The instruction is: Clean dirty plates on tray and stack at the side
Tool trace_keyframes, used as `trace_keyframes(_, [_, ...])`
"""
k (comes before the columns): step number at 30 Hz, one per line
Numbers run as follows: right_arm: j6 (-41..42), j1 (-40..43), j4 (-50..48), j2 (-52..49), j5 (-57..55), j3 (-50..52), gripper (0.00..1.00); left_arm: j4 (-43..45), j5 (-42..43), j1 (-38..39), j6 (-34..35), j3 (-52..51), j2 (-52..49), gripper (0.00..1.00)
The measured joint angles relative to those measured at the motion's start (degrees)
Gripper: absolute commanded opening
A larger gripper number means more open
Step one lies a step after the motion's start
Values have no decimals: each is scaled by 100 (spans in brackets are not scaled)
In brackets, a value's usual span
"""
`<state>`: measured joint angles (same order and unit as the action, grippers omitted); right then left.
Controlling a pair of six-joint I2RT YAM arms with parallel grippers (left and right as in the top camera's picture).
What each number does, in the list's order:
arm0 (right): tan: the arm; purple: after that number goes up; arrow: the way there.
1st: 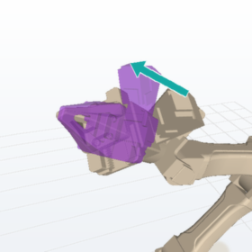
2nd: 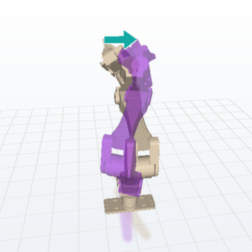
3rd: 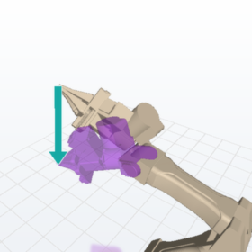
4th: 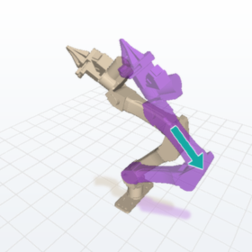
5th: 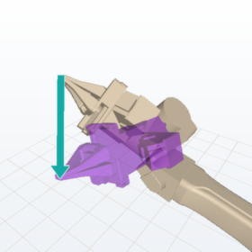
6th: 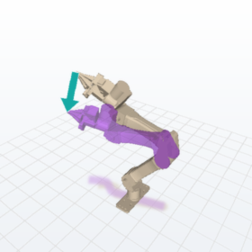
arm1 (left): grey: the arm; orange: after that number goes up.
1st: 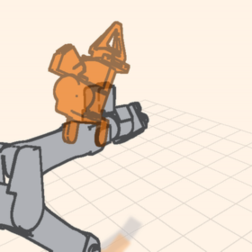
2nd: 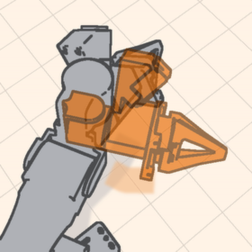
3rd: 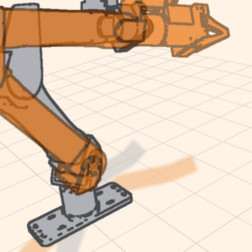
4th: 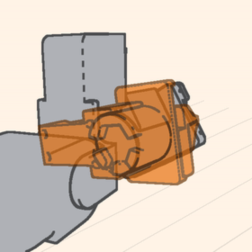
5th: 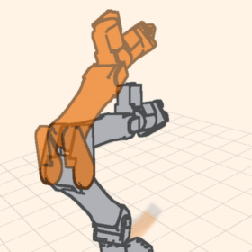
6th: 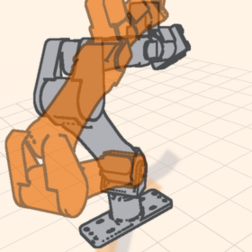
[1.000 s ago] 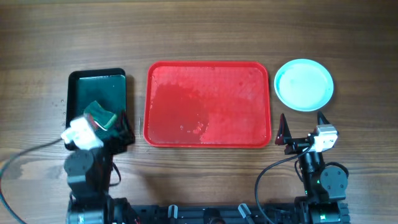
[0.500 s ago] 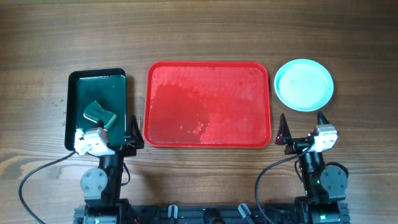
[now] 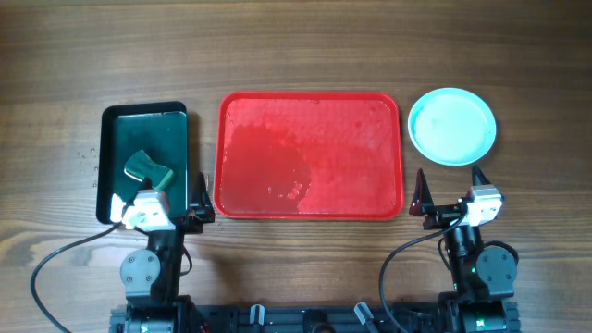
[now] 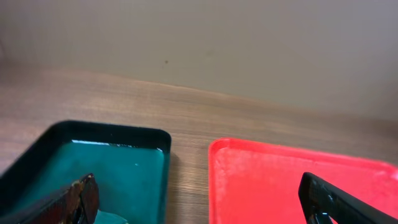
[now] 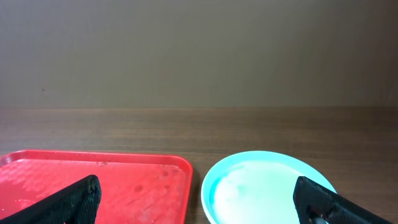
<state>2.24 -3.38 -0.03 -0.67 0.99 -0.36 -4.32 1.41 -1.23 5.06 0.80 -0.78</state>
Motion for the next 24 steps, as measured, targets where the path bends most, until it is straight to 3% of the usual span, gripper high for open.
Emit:
trace_keyframes(6, [0, 0, 0, 0, 0, 0, 100, 0, 0, 2, -470, 0, 0, 100])
trace_keyframes(24, [0, 0, 0, 0, 0, 0, 100, 0, 0, 2, -483, 0, 0, 100])
